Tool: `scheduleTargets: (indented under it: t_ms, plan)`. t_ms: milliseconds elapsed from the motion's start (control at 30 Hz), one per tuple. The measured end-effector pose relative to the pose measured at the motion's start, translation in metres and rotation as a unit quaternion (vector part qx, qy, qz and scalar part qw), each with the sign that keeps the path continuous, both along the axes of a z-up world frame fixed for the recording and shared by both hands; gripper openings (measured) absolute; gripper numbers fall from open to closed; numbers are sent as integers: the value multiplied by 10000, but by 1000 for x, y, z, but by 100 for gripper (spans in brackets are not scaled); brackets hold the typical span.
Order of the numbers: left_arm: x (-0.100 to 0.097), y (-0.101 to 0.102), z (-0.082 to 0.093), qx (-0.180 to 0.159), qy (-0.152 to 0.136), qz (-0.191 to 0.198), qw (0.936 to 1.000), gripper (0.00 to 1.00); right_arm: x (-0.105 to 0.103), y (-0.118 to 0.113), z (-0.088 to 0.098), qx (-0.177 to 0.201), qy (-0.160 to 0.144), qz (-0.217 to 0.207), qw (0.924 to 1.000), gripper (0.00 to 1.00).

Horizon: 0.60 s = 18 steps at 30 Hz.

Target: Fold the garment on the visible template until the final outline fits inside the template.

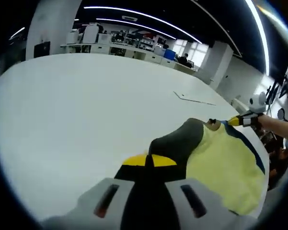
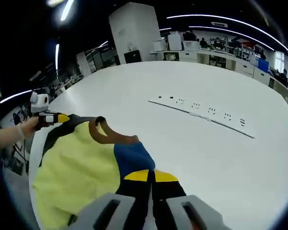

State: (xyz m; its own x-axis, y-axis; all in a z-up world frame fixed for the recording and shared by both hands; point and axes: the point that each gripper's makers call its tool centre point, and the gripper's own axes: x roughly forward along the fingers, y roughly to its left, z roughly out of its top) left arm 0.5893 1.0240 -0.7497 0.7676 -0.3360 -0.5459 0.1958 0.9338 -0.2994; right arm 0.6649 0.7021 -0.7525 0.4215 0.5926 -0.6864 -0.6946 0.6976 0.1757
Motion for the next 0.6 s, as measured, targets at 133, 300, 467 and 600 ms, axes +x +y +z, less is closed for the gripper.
scheduleTargets:
  t_ms: [133, 300, 467, 600]
  plan:
    - [3, 5, -5, 110, 41, 75, 9999, 0, 4, 4, -2, 32, -46, -66, 10000, 0]
    - [3, 7, -9, 227, 58, 53, 9997, 0, 3, 4, -6, -87, -113, -9, 9999, 0]
    - [2, 5, -11, 156, 66, 92, 9998, 0, 0, 3, -8, -75, -49, -38, 10000, 0]
    - [2, 3, -6, 47, -79, 28, 10000, 0, -3, 4, -3, -47, -217, 57, 9997, 1]
